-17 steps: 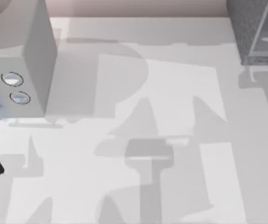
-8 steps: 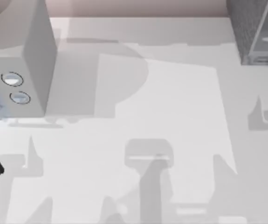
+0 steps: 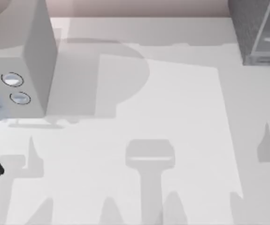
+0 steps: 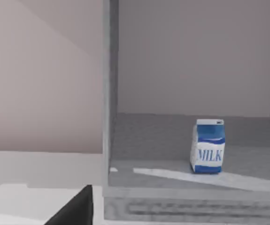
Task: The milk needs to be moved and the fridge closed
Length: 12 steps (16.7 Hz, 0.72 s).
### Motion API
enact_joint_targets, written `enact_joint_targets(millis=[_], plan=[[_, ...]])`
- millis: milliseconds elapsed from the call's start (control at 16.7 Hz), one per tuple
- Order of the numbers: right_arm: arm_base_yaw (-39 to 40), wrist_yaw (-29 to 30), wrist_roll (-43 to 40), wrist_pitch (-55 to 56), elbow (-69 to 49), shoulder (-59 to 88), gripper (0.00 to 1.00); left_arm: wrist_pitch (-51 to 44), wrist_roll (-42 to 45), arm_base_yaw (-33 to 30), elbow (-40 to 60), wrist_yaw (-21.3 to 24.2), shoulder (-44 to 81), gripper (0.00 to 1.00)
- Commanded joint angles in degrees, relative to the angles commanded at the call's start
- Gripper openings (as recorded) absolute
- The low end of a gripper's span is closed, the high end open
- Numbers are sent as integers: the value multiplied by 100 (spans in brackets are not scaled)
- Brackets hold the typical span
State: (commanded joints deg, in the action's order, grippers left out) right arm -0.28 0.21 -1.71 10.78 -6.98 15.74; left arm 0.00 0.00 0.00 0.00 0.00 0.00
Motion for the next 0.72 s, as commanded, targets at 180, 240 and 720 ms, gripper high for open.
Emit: enact_joint_targets(millis=[180, 240, 720], plan=[[17, -23, 59, -598, 385, -1005, 100, 0, 0, 0, 0, 0, 0, 100], [22, -25, 92, -767, 499, -1233, 100, 0, 0, 0, 0, 0, 0, 100], [24, -22, 167, -1068, 682, -1554, 100, 0, 0, 0, 0, 0, 0, 100]])
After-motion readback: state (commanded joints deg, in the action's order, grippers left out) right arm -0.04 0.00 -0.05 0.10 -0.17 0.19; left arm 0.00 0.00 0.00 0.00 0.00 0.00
